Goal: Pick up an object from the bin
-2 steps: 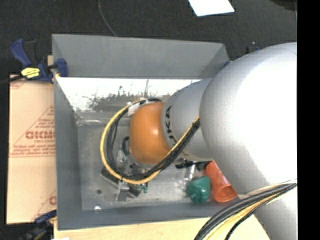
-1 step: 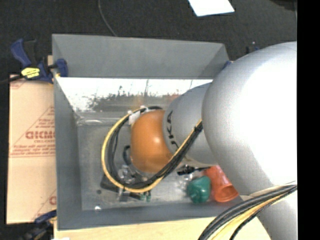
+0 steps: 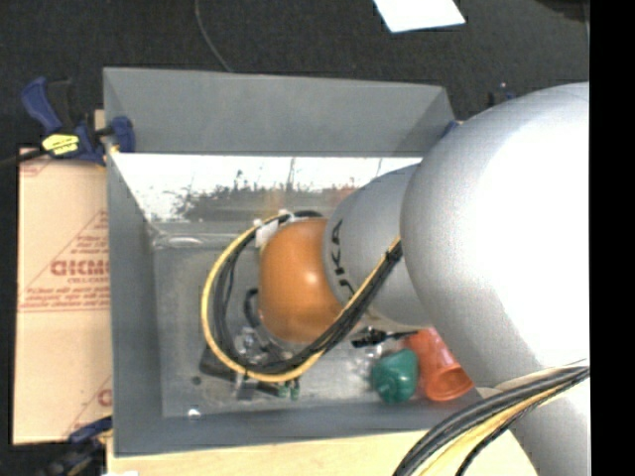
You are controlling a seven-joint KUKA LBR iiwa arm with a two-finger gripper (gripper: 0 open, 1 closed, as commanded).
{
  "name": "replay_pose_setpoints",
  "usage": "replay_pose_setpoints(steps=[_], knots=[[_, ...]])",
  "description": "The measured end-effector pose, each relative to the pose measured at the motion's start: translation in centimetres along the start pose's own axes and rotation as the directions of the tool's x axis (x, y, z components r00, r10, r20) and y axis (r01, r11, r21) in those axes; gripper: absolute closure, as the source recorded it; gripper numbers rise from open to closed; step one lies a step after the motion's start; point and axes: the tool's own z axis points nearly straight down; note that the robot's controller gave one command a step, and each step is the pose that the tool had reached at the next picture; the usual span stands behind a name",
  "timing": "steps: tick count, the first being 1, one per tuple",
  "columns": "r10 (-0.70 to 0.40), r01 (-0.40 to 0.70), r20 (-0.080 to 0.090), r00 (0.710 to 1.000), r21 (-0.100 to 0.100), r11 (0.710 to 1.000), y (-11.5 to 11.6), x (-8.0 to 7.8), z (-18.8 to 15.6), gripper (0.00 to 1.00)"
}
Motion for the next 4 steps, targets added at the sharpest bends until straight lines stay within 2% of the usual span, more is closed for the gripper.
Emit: replay_pose_setpoints(steps=[1, 2, 3, 4], knots=[[0.0, 0.0, -0.006, 1.0, 0.002, 1.0, -0.1, 0.2, -2.0, 1.0], [-0.001, 0.001, -0.001, 1.0, 0.0, 1.0, 0.0, 0.0, -4.2, 1.0], [-0.002, 0.002, -0.003, 1.0, 0.0, 1.0, -0.1, 0.1, -5.3, 1.0], [-0.004, 0.004, -0.008, 1.0, 0.003, 1.0, -0.1, 0.2, -8.1, 1.0]])
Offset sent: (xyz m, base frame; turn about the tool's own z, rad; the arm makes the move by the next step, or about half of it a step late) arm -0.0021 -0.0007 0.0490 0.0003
